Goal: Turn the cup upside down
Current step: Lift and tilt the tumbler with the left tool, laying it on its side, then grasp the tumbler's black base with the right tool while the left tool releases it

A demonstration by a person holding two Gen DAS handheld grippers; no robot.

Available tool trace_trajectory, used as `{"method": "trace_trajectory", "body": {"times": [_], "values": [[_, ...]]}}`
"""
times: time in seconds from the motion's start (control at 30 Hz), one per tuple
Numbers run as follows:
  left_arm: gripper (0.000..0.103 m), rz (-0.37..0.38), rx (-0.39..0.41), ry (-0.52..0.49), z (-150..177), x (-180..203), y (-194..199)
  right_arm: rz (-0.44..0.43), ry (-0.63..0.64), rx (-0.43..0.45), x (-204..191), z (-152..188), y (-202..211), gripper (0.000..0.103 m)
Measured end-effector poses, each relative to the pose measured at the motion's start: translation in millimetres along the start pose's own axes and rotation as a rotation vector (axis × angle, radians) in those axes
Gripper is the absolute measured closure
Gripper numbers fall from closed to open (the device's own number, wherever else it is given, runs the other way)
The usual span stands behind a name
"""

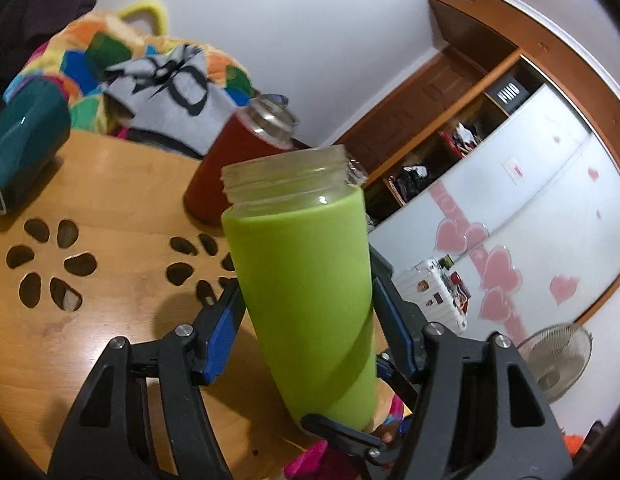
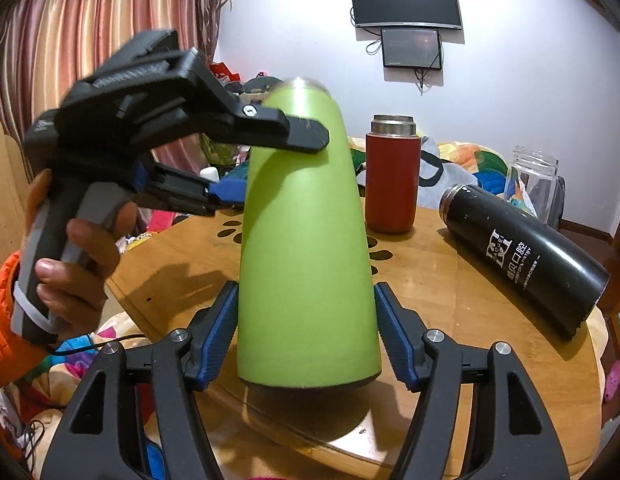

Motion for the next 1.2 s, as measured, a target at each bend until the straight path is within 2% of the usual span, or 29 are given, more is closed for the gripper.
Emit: {"method": "trace_trajectory", "body": {"times": [0.2, 0.43, 0.77, 0.87, 0.97, 1.07, 1.13, 1.2], "values": [[0.035, 0.024, -0.024, 0.107, 8.8, -24.1, -7.7, -0.002, 0.001, -0.010, -1.0, 0.4, -2.2, 0.041], [0.029, -0.030, -0.079, 0.110, 12.4, -28.2, -10.7, -0.014, 0.000, -0.022, 0.2, 0.1, -6.1, 0.041], [0.025, -0.053, -0.132, 0.141, 23.5, -38.7, -13.8, -0.014, -0.001, -0.022, -0.6, 1.1, -8.1, 0.041], [0.025, -0.088, -0.126, 0.073, 22.3, -28.5, -7.4, -0.015, -0.001, -0.020, -0.9, 1.7, -8.0, 0.041], [0.025, -0.164, -0.102, -0.039, 18.5, -9.5, 1.5, -0.013, 0.003, -0.020, -1.3, 2.2, -8.4, 0.041], [0.025, -0.266, -0.066, -0.193, 17.0, 16.5, 9.0, -0.016, 0.000, -0.020, -0.9, 3.0, -7.7, 0.041], [0.029, -0.337, -0.043, -0.305, 19.0, 35.0, 11.0, -0.020, -0.011, -0.021, 0.6, 3.2, -7.0, 0.041], [0.043, -0.375, -0.040, -0.386, 22.2, 48.7, 8.9, -0.025, -0.021, -0.025, 2.4, 4.3, -6.4, 0.040]]}}
Point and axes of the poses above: each gripper's, at about its wrist camera, not at the fingertips, and y roughly against the way its jaws point, x to its right, z to its underside, the point moved 1 cm from there along -y, roughly the way its jaws point, and after that the axes turned 13 degrees about -y, right-handed, at the moved point
